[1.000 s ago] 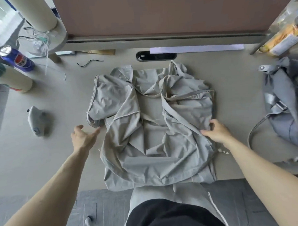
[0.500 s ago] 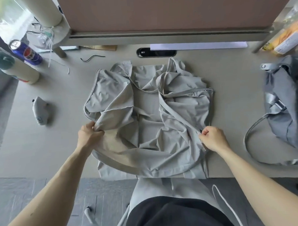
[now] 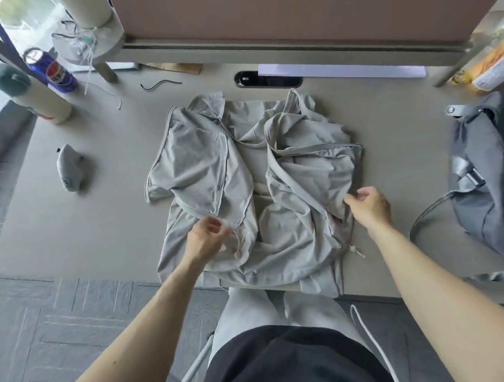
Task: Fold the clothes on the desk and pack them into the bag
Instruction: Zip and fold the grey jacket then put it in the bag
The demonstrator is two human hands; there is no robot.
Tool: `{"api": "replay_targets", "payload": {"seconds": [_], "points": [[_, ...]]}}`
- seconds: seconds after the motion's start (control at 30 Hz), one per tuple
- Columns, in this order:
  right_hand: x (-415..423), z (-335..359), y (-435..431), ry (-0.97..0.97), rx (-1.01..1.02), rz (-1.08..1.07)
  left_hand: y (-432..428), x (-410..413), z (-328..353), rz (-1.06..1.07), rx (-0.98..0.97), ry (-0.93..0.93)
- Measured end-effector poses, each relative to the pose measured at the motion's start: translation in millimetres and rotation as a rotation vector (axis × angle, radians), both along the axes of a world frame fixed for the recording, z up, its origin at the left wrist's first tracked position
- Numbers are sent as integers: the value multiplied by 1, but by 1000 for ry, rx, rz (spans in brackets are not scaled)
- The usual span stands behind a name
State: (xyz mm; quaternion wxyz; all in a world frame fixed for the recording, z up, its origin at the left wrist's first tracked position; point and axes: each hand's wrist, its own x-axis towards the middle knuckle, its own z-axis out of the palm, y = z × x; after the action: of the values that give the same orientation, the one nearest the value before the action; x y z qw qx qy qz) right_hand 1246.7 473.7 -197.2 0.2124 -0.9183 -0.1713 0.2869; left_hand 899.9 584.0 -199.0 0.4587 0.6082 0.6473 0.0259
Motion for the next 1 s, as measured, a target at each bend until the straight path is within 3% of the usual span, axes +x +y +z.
{"api": "replay_targets", "payload": {"seconds": [0.17, 0.33, 0.43, 0.5, 0.57, 0.67, 0.8, 0.9, 1.0], "points": [[37, -22, 20, 218, 67, -201, -14, 7, -11, 279, -55, 2], [29, -33, 46, 453, 198, -265, -25, 21, -17, 578, -166, -200], [29, -33, 52, 452, 281, -282, -29, 20, -22, 605, -211, -268], [28, -17, 54, 335, 398, -271, -27, 18, -23, 606, -221, -282], [21, 6, 50, 204, 534, -175, -23, 15, -22, 623, -221, -300], [1, 28, 31, -44, 637, 163, -15, 10, -19, 665, -221, -363], [-49, 24, 1, -195, 570, 620, 3, 1, -13, 752, -268, -504], [-71, 1, -14, -115, 364, 844, 23, -7, -9, 787, -289, -597], [-83, -15, -21, -11, 202, 850, 50, -15, -12, 812, -248, -608]]}}
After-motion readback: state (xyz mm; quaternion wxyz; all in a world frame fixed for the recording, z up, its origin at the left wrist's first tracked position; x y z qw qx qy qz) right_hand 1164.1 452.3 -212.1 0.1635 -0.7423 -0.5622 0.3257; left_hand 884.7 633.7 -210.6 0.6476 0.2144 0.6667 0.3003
